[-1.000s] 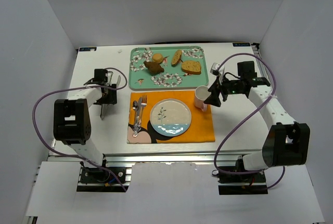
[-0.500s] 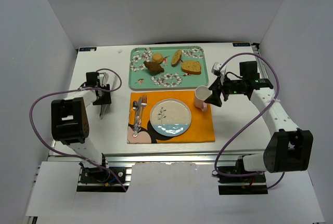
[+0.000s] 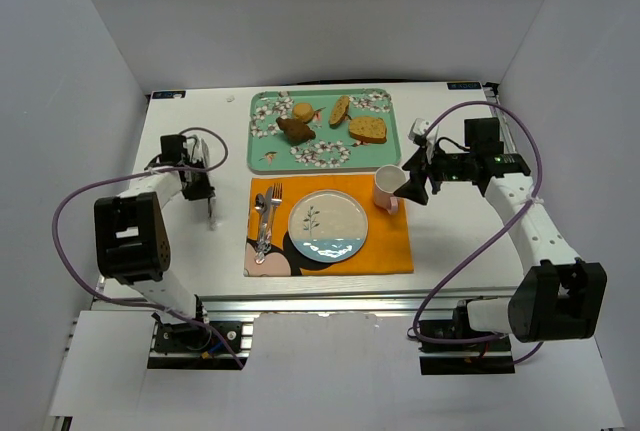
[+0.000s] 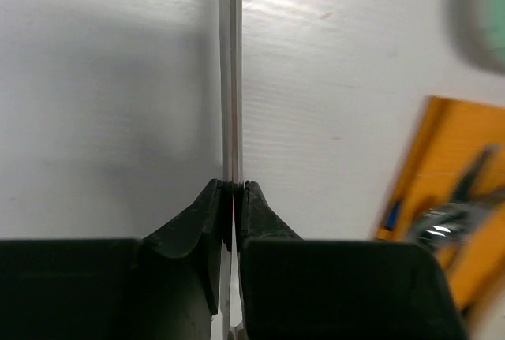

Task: Place the bread

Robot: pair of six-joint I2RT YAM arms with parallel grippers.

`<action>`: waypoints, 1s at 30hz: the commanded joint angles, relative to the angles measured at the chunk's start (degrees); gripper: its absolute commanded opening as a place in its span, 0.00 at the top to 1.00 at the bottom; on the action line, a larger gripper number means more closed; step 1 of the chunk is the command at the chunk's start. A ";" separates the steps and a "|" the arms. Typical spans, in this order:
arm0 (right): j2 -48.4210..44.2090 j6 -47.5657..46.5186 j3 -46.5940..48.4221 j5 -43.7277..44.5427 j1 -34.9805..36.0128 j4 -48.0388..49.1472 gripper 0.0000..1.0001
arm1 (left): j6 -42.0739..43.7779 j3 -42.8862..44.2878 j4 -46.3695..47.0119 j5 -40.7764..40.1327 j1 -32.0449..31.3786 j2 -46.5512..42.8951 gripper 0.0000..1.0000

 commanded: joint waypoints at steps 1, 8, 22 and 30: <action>-2.03 1.31 0.34 -1.36 0.07 2.64 0.21 | -10.42 6.12 -1.53 9.02 -0.87 -7.29 0.88; -2.03 3.78 0.17 -2.67 0.15 5.28 0.21 | -26.34 7.71 1.90 17.23 -4.03 -12.83 0.65; -3.17 5.27 -1.94 -3.38 0.07 7.91 0.21 | -30.57 9.12 1.90 13.54 -12.30 -12.13 0.56; -4.40 5.36 -3.52 -3.29 0.07 8.44 0.20 | -31.54 9.91 1.63 10.90 -12.39 -12.13 0.53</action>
